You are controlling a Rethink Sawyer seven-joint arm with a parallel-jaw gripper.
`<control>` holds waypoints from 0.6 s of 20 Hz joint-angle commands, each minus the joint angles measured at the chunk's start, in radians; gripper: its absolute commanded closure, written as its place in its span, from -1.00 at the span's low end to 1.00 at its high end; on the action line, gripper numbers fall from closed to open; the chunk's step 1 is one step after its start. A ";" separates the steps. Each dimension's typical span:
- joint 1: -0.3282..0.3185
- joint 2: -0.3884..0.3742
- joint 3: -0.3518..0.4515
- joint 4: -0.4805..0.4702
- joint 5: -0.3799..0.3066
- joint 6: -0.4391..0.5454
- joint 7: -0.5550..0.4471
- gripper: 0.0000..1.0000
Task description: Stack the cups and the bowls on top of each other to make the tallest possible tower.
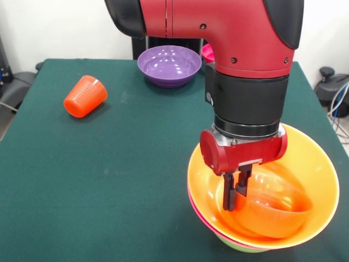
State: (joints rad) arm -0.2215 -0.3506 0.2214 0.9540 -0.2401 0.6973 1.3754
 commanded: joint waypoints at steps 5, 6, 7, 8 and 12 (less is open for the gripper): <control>0.031 0.005 -0.018 0.062 0.008 0.221 0.071 1.00; 0.031 0.000 -0.016 0.060 0.009 0.234 0.062 1.00; 0.030 -0.014 -0.016 0.058 0.012 0.254 0.055 1.00; 0.031 -0.020 -0.015 0.055 0.012 0.267 0.049 1.00; 0.029 -0.019 -0.011 0.046 0.015 0.279 0.054 1.00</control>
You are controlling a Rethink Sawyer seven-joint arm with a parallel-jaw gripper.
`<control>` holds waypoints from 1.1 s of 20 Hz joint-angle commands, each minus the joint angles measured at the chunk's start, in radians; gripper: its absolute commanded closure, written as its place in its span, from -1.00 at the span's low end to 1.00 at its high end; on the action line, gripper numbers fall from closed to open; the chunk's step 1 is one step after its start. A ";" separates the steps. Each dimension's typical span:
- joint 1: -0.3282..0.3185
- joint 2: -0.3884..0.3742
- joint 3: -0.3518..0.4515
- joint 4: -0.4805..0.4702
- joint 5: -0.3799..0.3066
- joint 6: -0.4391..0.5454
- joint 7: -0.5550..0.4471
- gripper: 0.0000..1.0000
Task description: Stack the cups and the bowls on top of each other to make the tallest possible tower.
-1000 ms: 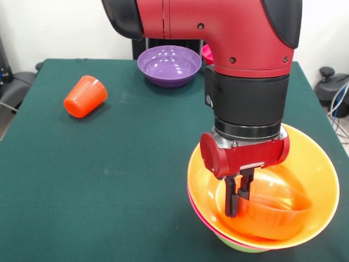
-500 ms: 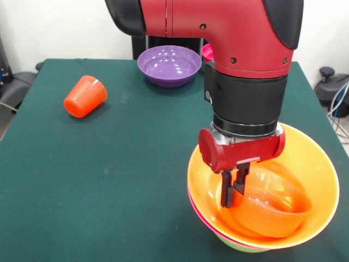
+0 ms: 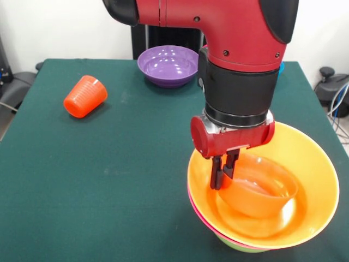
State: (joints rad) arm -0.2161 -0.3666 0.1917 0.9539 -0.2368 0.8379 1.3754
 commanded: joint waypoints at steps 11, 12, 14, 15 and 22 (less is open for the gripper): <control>0.023 0.002 0.018 0.039 0.015 0.157 0.077 1.00; 0.022 0.004 0.021 0.039 0.017 0.154 0.079 1.00; 0.022 0.002 0.023 0.044 0.017 0.150 0.079 1.00; 0.022 0.001 0.024 0.045 0.017 0.149 0.080 1.00; 0.018 0.004 0.036 0.048 0.023 0.135 0.071 1.00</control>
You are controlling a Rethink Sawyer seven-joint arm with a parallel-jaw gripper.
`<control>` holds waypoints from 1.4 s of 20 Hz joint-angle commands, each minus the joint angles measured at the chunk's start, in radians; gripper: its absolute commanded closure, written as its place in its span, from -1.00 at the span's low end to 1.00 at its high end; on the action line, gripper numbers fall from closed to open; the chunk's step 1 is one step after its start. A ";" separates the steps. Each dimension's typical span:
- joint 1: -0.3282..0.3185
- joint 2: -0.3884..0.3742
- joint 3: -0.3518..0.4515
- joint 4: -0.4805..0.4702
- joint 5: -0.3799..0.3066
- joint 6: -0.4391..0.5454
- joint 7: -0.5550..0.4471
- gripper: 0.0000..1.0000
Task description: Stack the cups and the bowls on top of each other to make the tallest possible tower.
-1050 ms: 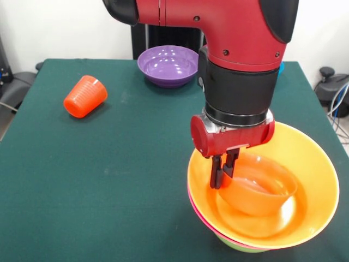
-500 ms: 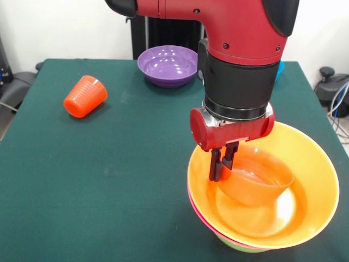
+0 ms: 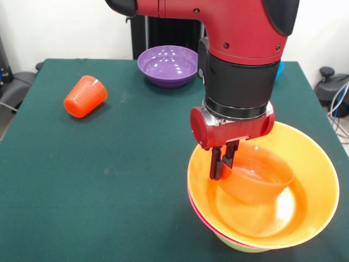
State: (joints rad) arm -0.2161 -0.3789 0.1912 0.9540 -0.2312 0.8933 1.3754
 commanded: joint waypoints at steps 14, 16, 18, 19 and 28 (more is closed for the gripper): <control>0.005 0.010 0.043 0.085 0.068 0.023 0.079 -1.00; 0.004 0.014 0.044 0.081 0.071 0.022 0.073 -1.00; 0.006 0.014 0.041 0.078 0.070 0.022 0.068 -1.00; 0.005 0.012 0.041 0.082 0.070 0.021 0.066 -1.00; -0.002 -0.036 0.025 0.059 0.081 0.134 0.043 -1.00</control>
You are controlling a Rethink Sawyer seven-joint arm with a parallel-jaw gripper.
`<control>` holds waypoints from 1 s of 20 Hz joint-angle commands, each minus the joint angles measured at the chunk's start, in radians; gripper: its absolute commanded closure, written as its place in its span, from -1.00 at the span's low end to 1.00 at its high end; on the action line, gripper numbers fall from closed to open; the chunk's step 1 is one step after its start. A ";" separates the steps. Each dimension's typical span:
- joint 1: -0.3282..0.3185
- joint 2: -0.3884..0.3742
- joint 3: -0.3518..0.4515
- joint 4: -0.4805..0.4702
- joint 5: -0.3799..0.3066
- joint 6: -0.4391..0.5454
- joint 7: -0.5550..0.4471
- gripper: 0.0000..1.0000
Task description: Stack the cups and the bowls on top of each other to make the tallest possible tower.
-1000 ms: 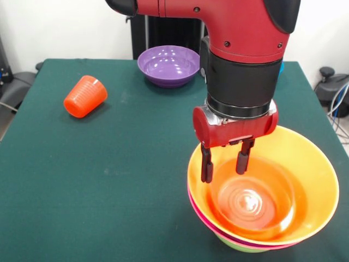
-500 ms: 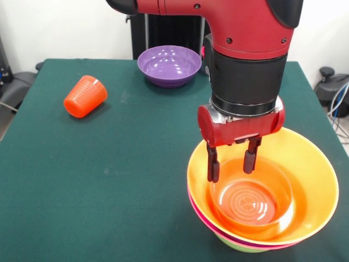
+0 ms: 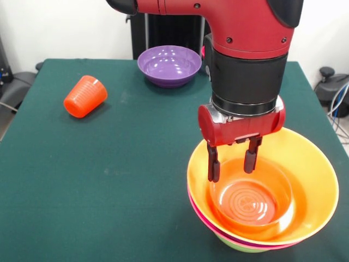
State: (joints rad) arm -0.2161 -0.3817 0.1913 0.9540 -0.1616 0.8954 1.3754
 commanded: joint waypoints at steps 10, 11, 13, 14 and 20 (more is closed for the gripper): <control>-0.034 -0.169 0.023 0.078 0.026 0.324 -0.032 -1.00; -0.041 -0.182 0.024 0.083 0.026 0.340 -0.042 -1.00; -0.055 -0.202 0.032 0.093 0.028 0.363 -0.063 -1.00; -0.060 -0.207 0.033 0.090 0.024 0.377 -0.069 -1.00; -0.098 -0.214 0.036 0.058 -0.021 0.445 -0.140 -1.00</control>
State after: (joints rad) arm -0.2857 -0.5861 0.1913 0.9543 -0.1488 1.2115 1.3754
